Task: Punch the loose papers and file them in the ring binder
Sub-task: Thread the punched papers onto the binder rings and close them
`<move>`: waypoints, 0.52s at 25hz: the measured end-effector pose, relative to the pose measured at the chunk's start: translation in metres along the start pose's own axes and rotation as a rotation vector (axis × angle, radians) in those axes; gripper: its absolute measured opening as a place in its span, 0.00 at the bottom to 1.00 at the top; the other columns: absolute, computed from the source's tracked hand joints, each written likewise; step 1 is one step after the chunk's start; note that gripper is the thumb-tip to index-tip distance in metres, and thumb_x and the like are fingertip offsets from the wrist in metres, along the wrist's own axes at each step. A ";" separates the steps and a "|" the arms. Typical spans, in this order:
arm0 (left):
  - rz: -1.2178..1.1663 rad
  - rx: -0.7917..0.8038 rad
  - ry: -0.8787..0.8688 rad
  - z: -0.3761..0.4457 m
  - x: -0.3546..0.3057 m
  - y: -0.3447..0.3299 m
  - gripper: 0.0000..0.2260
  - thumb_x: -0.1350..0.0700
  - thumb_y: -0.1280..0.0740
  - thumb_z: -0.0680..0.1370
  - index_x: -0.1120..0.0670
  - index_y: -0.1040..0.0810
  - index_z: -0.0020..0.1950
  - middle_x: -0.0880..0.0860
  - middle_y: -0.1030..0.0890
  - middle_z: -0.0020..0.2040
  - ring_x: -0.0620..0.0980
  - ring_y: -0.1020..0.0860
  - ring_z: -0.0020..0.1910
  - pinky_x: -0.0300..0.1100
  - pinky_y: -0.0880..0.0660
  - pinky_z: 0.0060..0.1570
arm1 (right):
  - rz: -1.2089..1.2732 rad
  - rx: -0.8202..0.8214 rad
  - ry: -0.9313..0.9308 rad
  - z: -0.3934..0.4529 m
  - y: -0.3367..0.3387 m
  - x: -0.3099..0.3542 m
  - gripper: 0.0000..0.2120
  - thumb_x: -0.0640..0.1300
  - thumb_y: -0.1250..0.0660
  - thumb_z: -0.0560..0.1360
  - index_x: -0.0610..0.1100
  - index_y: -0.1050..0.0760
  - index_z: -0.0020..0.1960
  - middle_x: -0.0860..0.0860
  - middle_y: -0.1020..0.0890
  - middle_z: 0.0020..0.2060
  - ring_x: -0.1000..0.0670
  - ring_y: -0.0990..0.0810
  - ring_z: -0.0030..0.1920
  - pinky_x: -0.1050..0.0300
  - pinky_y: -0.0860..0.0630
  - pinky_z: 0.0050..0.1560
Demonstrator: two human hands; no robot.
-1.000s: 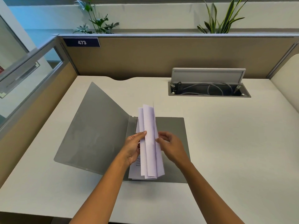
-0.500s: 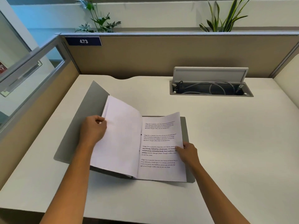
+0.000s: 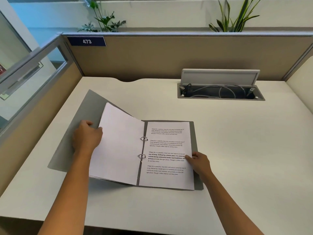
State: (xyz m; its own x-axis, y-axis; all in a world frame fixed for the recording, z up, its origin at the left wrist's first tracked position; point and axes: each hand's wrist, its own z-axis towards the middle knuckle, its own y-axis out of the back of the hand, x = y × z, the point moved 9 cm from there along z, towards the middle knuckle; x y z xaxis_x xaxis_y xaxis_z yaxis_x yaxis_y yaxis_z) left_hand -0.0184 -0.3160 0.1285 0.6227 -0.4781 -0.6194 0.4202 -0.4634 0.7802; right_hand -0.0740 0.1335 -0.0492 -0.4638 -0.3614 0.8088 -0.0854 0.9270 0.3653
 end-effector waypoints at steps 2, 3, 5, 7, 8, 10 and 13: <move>0.034 0.106 -0.005 -0.003 -0.005 -0.007 0.12 0.52 0.28 0.75 0.58 0.21 0.54 0.57 0.17 0.48 0.62 0.20 0.48 0.52 0.23 0.48 | 0.010 0.016 -0.013 0.004 0.000 -0.005 0.08 0.46 0.28 0.74 0.43 0.20 0.50 0.48 0.14 0.45 0.46 0.15 0.47 0.49 0.19 0.52; 0.058 0.162 -0.023 -0.007 -0.010 -0.011 0.09 0.52 0.28 0.75 0.58 0.19 0.48 0.57 0.16 0.45 0.61 0.20 0.45 0.50 0.24 0.45 | 0.022 0.027 -0.019 0.005 -0.001 -0.007 0.08 0.47 0.27 0.74 0.44 0.19 0.50 0.49 0.13 0.45 0.47 0.15 0.47 0.47 0.19 0.55; 0.122 0.210 -0.083 -0.019 -0.026 -0.015 0.08 0.54 0.30 0.76 0.56 0.20 0.40 0.58 0.16 0.41 0.60 0.20 0.40 0.48 0.24 0.41 | 0.063 0.046 -0.025 0.006 -0.002 -0.010 0.08 0.47 0.26 0.73 0.45 0.19 0.49 0.50 0.13 0.45 0.47 0.14 0.47 0.45 0.19 0.56; 0.195 0.186 -0.167 -0.034 -0.049 -0.015 0.07 0.55 0.32 0.76 0.56 0.20 0.40 0.56 0.17 0.39 0.59 0.20 0.38 0.48 0.22 0.41 | 0.088 0.049 -0.021 0.006 -0.003 -0.012 0.08 0.47 0.26 0.72 0.45 0.18 0.49 0.50 0.12 0.44 0.47 0.14 0.46 0.45 0.19 0.56; 0.220 0.168 -0.213 -0.043 -0.063 -0.016 0.07 0.55 0.33 0.76 0.57 0.19 0.41 0.56 0.17 0.39 0.60 0.21 0.39 0.49 0.21 0.42 | 0.093 0.050 -0.017 0.006 -0.003 -0.013 0.08 0.47 0.26 0.72 0.45 0.18 0.49 0.51 0.12 0.44 0.47 0.13 0.46 0.44 0.19 0.56; 0.258 0.151 -0.304 -0.062 -0.093 -0.022 0.07 0.56 0.34 0.75 0.58 0.19 0.42 0.59 0.18 0.41 0.64 0.21 0.42 0.48 0.23 0.41 | 0.095 0.055 -0.009 0.005 -0.004 -0.012 0.07 0.47 0.26 0.73 0.46 0.18 0.49 0.51 0.12 0.43 0.47 0.13 0.46 0.44 0.19 0.56; 0.355 0.171 -0.390 -0.098 -0.132 -0.047 0.09 0.58 0.37 0.76 0.57 0.19 0.52 0.61 0.18 0.51 0.65 0.21 0.51 0.48 0.27 0.43 | 0.098 0.055 0.000 0.004 -0.004 -0.013 0.08 0.47 0.26 0.73 0.46 0.18 0.49 0.51 0.12 0.43 0.47 0.13 0.46 0.44 0.19 0.56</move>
State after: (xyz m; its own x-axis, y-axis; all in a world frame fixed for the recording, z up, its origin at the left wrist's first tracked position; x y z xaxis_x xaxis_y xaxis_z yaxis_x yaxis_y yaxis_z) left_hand -0.0561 -0.1575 0.1821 0.4021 -0.8529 -0.3329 0.0957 -0.3225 0.9417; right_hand -0.0715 0.1352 -0.0628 -0.4723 -0.2692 0.8393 -0.0881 0.9619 0.2590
